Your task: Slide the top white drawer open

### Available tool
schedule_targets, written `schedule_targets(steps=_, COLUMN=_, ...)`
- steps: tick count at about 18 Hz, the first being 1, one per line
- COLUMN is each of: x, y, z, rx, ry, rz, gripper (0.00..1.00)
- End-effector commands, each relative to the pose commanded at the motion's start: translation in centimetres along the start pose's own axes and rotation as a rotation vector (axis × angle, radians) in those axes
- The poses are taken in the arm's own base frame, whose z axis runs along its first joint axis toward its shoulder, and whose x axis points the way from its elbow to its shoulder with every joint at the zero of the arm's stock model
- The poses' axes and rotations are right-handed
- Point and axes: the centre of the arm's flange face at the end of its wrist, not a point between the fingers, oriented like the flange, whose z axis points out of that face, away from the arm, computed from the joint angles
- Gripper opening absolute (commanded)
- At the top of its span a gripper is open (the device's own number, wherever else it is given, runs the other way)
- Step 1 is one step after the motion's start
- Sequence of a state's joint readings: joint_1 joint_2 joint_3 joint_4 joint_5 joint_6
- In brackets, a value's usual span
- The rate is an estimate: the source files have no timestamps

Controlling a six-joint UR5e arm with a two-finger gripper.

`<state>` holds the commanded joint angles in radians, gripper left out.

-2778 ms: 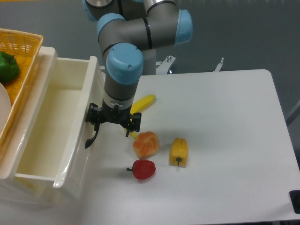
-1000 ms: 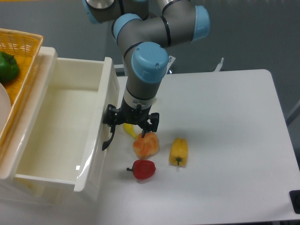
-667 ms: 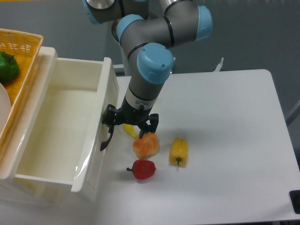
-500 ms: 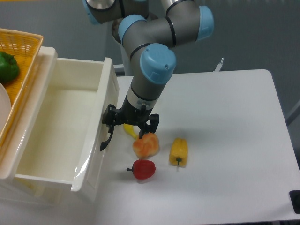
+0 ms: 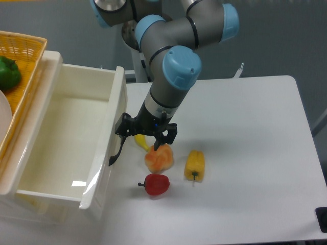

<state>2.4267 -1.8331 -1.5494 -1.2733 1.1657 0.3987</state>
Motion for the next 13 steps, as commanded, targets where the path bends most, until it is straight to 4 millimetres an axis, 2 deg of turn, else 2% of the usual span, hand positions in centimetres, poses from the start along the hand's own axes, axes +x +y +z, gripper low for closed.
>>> schedule_targets(steps=7, x=-2.4, y=0.3, z=-0.5, rx=-0.046, ry=-0.121, rz=0.179, gripper=1.0)
schedule_targets(steps=13, x=-4.3, y=0.5, z=0.2, rx=-0.126, ry=-0.181, rz=0.393, gripper=1.0)
